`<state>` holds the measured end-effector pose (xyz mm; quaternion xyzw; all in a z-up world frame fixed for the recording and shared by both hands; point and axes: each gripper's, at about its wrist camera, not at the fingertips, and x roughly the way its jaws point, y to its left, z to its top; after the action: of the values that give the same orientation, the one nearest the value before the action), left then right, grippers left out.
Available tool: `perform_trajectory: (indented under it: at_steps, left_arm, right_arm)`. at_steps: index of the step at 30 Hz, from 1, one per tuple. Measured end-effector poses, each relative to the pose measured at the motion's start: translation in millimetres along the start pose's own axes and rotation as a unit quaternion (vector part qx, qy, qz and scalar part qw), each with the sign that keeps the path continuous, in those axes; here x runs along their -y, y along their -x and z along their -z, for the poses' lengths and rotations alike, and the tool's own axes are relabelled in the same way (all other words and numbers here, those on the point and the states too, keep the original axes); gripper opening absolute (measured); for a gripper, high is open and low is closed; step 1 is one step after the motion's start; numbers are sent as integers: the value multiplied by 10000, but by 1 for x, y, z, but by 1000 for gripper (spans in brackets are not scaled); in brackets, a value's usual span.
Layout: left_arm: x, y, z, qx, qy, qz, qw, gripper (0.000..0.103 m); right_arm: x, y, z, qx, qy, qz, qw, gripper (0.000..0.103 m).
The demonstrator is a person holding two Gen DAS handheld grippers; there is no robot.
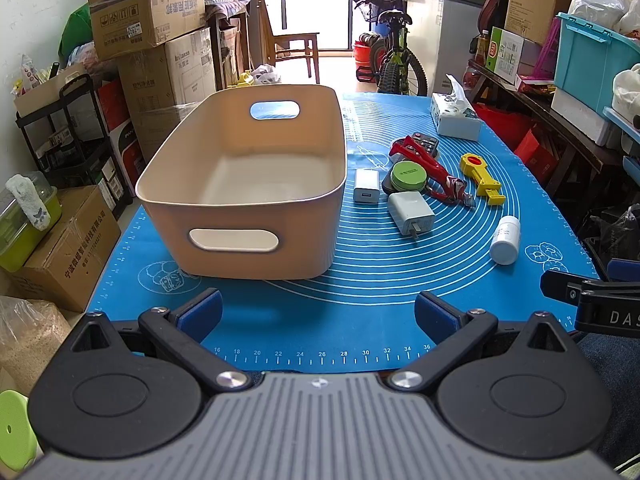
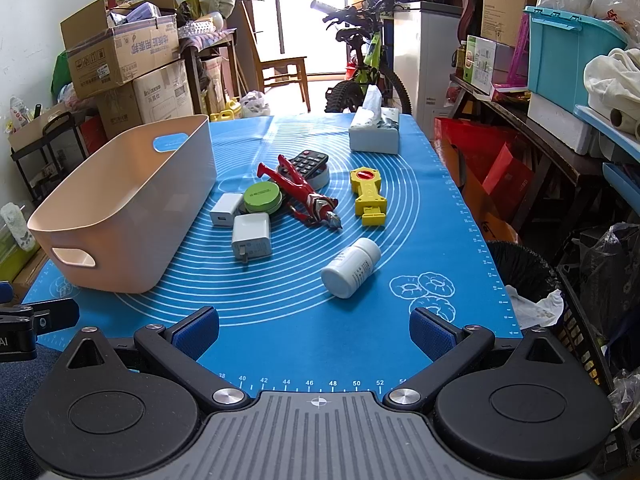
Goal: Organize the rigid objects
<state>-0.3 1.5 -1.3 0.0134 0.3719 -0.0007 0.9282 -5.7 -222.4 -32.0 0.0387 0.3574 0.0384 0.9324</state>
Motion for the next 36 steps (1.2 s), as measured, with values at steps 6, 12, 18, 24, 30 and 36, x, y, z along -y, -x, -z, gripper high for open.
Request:
perform_trajectory:
  at_steps: [6,12,18,24,30,36]
  left_arm:
    - [0,-1,0,-7,-6,-8,10000,101]
    - [0,-1,0,-5,-5,-8,10000,101]
    - [-1,-2,0,-3,-41,-52,10000,101]
    - [0,-1,-1,-13,-118,-136,9998,101]
    - [2,-3,-7,-37,-172,-199,9996,101]
    - [-4,4,-31,254,-244,-431,9985,101]
  right_arm:
    - [0,0,0,2,2,-1,10000,100]
    - [0,0,0,3,4,2,10000,100]
    - [0,0,0,0,-10,6,10000,100]
    - [1,1,-1,12,-78,4,10000,100]
    - [2,3,-5,45,-114,36,9999,100]
    - [4,4,-21,210,-64,96,9997,100]
